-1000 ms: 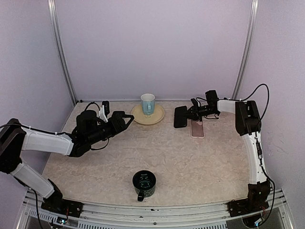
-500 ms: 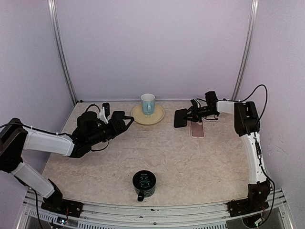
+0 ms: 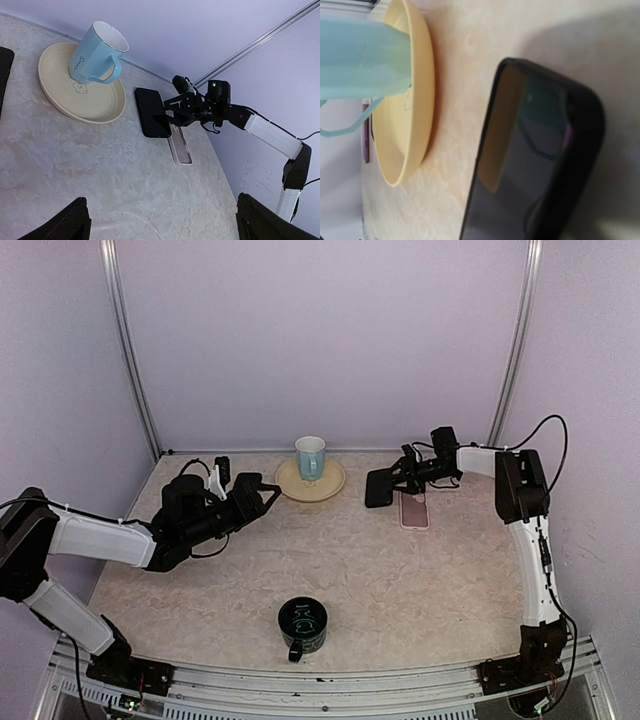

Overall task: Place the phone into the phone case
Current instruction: Place the phone with the phone case at the center of the board.

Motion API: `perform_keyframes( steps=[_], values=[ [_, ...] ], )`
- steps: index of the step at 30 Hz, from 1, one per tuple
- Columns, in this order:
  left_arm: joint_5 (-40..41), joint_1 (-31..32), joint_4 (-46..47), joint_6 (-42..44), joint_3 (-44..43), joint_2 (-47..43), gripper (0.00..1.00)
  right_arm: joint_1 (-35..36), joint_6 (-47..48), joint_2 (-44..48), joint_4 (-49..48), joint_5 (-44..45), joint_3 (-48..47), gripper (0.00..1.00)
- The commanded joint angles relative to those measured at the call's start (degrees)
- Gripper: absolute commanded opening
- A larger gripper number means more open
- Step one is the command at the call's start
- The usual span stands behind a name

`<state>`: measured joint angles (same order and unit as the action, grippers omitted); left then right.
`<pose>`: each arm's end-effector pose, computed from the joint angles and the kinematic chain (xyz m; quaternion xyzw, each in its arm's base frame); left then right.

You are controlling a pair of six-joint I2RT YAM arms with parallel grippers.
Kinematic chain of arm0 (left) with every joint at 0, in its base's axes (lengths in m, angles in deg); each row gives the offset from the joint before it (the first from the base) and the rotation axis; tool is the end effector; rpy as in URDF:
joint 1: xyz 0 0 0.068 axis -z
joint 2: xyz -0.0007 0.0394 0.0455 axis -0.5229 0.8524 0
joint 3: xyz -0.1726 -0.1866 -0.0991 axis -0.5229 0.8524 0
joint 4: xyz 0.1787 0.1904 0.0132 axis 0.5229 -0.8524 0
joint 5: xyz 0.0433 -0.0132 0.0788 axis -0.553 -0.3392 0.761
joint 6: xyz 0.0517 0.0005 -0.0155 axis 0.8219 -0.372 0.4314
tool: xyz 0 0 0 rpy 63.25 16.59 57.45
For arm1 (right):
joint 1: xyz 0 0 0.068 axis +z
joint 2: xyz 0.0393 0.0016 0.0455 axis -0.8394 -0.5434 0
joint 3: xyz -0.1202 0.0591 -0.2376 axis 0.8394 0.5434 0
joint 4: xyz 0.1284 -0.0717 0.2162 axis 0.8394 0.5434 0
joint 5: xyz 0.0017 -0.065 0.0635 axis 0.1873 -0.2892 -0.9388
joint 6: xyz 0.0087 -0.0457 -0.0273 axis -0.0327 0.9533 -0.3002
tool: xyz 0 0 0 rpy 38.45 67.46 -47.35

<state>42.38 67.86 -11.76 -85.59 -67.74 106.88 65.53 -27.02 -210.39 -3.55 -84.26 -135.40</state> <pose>0.2456 -0.1851 0.2078 -0.0352 0.7674 -0.4526 0.4527 0.5308 0.1083 0.1170 0.0161 0.8510 0.5089 0.1289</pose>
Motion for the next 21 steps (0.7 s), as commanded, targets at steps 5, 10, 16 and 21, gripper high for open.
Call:
perform_keyframes(
  steps=[5, 10, 16, 21],
  values=[
    [-0.05, -0.38, 2.13, -0.41, 0.99, 0.29, 0.99, -0.36, 3.22, 8.84, 0.92, 3.94, 3.87, 0.5],
    [0.63, -0.39, 1.63, -0.19, 1.19, -0.49, 0.99, -0.36, 5.89, 11.56, 3.5, 7.51, 5.62, 0.52],
    [3.45, -0.52, -2.11, 0.84, 0.57, -2.08, 0.99, -0.45, 8.85, 15.78, 5.07, 11.43, 9.57, 0.56],
    [14.32, -1.27, -16.77, 3.57, -4.83, -4.51, 0.99, -0.45, 11.68, 22.32, 4.84, 16.53, 16.3, 0.72]
  ],
)
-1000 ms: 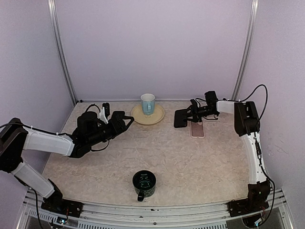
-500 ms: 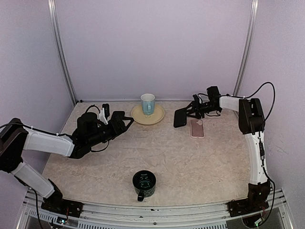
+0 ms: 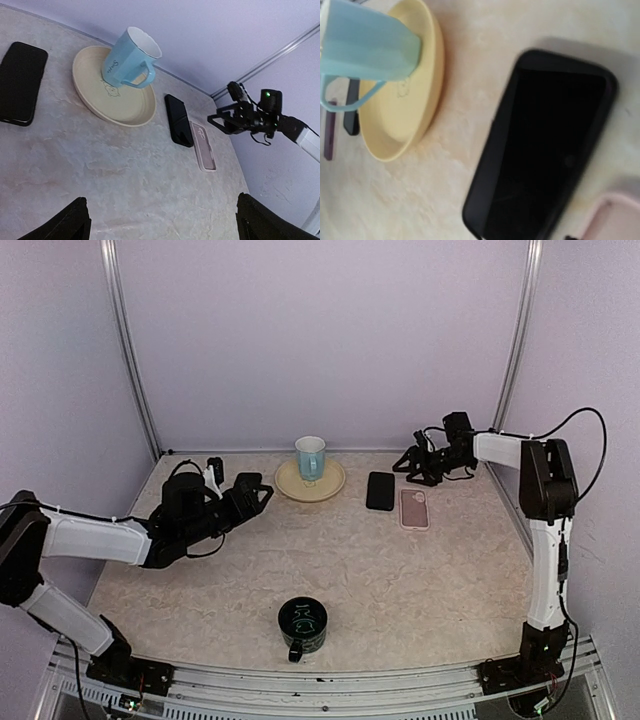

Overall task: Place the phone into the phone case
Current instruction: Place the phone with the phone case at the center of the board, then pick up the phone from the corner of the board.

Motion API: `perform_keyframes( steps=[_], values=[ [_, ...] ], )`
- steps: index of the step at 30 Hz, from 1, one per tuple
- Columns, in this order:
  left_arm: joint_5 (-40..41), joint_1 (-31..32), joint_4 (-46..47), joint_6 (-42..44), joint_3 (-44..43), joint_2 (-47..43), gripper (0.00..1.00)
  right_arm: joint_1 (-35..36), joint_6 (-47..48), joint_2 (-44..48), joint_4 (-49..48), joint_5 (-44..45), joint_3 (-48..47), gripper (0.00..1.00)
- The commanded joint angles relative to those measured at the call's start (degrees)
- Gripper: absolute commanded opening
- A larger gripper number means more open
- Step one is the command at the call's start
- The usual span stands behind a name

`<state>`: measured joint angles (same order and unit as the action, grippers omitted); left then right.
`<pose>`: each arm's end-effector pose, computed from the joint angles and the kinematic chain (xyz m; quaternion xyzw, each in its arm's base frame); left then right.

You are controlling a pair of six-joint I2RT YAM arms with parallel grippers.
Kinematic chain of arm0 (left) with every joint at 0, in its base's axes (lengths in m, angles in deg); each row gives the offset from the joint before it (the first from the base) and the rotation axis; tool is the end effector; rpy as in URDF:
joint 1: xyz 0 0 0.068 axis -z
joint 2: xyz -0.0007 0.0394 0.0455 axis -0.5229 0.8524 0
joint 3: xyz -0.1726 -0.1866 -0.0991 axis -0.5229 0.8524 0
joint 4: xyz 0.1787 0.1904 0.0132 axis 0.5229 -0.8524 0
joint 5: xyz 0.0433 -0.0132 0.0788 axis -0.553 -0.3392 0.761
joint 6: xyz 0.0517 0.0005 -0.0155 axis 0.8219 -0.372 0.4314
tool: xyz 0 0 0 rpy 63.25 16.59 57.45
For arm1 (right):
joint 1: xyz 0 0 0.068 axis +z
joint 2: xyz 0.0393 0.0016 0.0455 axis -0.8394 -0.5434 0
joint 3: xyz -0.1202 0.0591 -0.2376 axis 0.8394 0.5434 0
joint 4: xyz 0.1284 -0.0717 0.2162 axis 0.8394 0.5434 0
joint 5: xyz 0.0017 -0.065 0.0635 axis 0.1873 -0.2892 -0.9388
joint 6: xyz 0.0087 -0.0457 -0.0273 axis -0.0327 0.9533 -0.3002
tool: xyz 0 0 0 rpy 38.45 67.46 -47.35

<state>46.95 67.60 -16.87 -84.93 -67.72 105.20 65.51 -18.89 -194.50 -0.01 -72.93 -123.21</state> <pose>0.2443 -0.1789 0.2064 -0.0599 0.7852 -0.4112 0.4592 0.4909 0.0975 0.1833 -0.0102 0.8843 0.4207 0.2022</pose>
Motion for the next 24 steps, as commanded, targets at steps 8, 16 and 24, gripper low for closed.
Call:
perform_keyframes(
  steps=[8, 16, 24],
  values=[
    [16.2, -8.24, -30.99, 4.1, -11.51, -4.59, 0.99, -0.43, 4.77, 18.39, -3.98, 13.11, 17.69, 1.0],
    [18.91, -16.34, -43.04, 8.85, -16.49, -2.85, 0.99, -0.45, -0.23, 24.26, -16.29, 6.04, 28.88, 1.0],
    [14.2, -23.82, -44.25, 18.19, -19.55, 0.46, 0.99, -0.52, -1.96, 26.77, -22.98, 2.79, 34.82, 1.0]
  ],
)
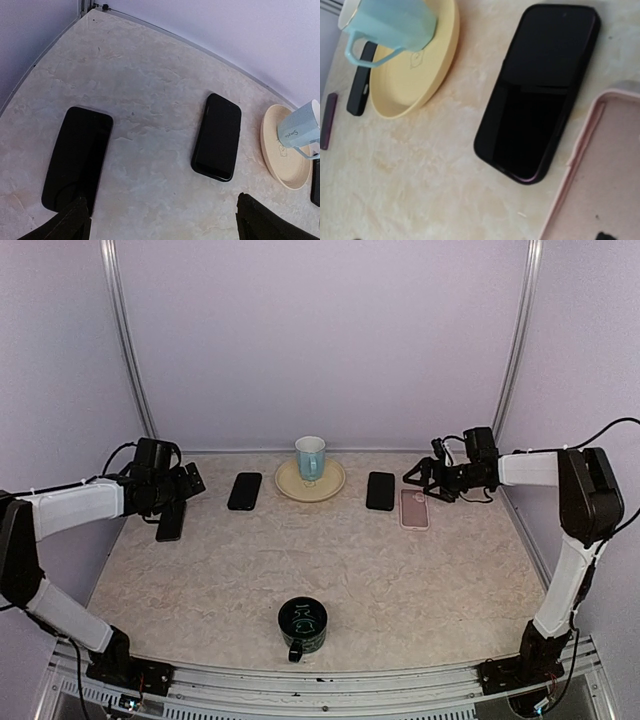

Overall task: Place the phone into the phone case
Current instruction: Pick up the phone from the corner of the board.

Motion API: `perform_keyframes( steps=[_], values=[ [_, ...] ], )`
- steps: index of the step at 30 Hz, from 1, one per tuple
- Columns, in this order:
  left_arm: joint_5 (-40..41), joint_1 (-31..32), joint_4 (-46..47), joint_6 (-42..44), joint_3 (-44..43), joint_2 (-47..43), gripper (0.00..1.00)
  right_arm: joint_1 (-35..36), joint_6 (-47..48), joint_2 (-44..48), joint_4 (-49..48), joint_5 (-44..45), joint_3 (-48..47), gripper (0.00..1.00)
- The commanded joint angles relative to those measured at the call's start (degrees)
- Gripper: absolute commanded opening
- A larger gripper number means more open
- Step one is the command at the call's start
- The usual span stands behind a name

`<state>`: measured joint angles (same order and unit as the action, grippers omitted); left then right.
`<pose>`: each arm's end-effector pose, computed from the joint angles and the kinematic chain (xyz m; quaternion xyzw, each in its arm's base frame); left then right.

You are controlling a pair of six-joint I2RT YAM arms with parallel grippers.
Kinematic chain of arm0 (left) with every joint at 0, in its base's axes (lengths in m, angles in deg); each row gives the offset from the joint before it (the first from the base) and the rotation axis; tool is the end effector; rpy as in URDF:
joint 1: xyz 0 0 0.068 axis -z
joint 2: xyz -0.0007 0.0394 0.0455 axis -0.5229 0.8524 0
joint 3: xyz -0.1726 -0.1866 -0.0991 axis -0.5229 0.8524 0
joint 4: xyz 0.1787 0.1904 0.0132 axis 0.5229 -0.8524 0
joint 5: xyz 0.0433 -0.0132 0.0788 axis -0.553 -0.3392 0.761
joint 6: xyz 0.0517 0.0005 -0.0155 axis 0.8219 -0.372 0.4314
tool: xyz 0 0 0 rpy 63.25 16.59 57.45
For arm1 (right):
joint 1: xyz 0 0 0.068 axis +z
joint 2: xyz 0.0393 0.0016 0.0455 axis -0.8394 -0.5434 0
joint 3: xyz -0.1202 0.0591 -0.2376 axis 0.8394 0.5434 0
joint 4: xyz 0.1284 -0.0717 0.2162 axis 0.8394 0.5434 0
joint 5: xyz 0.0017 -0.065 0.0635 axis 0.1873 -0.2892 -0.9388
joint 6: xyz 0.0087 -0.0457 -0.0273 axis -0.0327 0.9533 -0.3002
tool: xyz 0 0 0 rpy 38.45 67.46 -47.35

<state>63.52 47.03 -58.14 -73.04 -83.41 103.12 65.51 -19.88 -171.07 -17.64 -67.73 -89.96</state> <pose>0.2980 -0.0729 0.2359 -0.2005 0.8677 -0.0761 0.4485 0.3970 0.0811 0.2011 -0.0103 0.8769 0.3944 0.2747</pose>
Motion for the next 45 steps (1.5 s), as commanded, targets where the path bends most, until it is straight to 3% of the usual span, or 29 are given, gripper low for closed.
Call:
perform_keyframes(
  steps=[1, 8, 20, 45],
  values=[
    [-4.15, -4.22, -3.44, 7.58, -4.71, 3.99, 0.99, -0.46, -1.05, 3.75, -5.88, -2.17, 2.1, 1.0],
    [-9.06, -8.11, -11.47, 15.49, -13.11, 13.09, 0.99, -0.43, -1.18, 7.02, -7.29, 0.41, 5.09, 1.0],
    [-7.12, -12.32, -17.16, 20.4, -17.29, 23.39, 0.99, -0.21, -1.71, 8.01, -9.47, -2.24, 6.58, 1.0],
    [-10.57, -17.82, -18.51, 25.1, -23.49, 32.43, 0.99, 0.19, -0.35, 9.07, -7.77, -0.24, 6.11, 1.0]
  ],
)
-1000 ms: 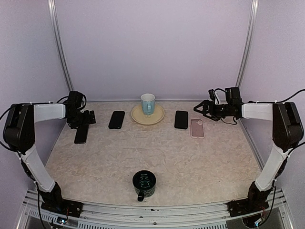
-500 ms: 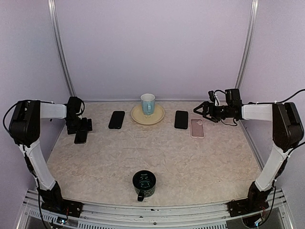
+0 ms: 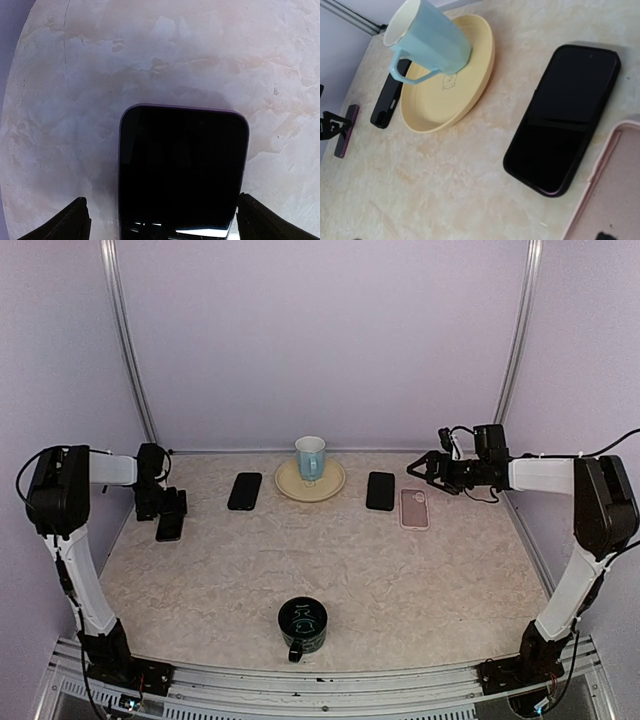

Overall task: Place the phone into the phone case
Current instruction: Pick up the phone from the corner of the board.

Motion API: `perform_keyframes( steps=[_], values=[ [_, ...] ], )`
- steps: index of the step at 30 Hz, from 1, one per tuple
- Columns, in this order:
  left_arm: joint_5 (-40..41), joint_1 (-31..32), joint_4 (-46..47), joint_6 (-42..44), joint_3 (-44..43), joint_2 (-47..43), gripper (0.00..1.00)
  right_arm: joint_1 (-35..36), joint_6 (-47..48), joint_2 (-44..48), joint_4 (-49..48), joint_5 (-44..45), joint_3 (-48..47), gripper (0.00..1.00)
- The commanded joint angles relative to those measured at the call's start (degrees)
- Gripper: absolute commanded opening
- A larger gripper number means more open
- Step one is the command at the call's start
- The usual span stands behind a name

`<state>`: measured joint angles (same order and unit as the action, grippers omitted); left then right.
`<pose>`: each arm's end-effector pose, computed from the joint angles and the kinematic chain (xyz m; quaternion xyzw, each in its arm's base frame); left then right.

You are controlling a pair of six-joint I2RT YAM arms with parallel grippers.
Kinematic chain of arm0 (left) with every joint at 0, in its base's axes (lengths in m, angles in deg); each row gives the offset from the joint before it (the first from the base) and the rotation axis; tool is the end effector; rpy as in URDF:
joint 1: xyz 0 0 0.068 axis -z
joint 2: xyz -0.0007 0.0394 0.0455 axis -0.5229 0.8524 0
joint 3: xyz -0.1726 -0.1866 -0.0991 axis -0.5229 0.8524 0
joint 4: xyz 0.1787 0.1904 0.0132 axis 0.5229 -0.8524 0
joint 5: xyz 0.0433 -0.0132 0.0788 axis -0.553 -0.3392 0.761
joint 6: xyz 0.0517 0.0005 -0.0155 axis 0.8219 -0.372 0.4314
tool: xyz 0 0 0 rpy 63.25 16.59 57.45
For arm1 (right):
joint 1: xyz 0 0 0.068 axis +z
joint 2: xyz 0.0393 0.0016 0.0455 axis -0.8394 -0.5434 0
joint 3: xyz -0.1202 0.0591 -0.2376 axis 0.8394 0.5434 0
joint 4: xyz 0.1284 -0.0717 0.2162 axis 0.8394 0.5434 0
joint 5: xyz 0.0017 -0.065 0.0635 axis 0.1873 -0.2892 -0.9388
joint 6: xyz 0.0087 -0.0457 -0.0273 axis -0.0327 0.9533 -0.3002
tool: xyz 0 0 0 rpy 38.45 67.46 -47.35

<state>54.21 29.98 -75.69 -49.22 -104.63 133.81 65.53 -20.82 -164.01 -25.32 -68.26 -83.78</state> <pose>0.3912 0.0143 0.1487 -0.1106 0.9677 0.0333 0.2242 0.3763 0.0785 0.2242 -0.0318 0.8490 0.4085 0.3336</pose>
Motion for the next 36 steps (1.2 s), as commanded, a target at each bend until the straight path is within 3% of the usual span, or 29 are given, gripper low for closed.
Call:
perform_keyframes(
  steps=[1, 10, 20, 30, 36],
  values=[
    [-1.62, -0.95, -1.01, 1.28, -2.46, 2.22, 0.99, 0.17, 0.62, 2.01, -0.1, 0.35, -0.13, 1.0],
    [-7.04, -1.49, 0.29, 1.46, -2.14, 3.31, 0.99, 0.17, 0.66, 1.85, -0.1, 0.51, -0.48, 1.0],
    [-5.03, -1.24, -0.38, 0.84, -1.98, 4.55, 0.97, 0.17, 0.63, 1.57, -0.1, 0.29, -0.87, 1.0],
    [-0.49, 1.1, -1.79, 0.72, -1.73, 6.15, 0.9, 0.17, 0.57, 1.61, 1.13, -0.23, -1.11, 1.0],
    [-1.89, 1.1, -1.97, 0.66, -1.91, 6.63, 0.79, 0.17, 0.56, 1.83, 1.22, -0.24, -1.1, 1.0]
  ],
)
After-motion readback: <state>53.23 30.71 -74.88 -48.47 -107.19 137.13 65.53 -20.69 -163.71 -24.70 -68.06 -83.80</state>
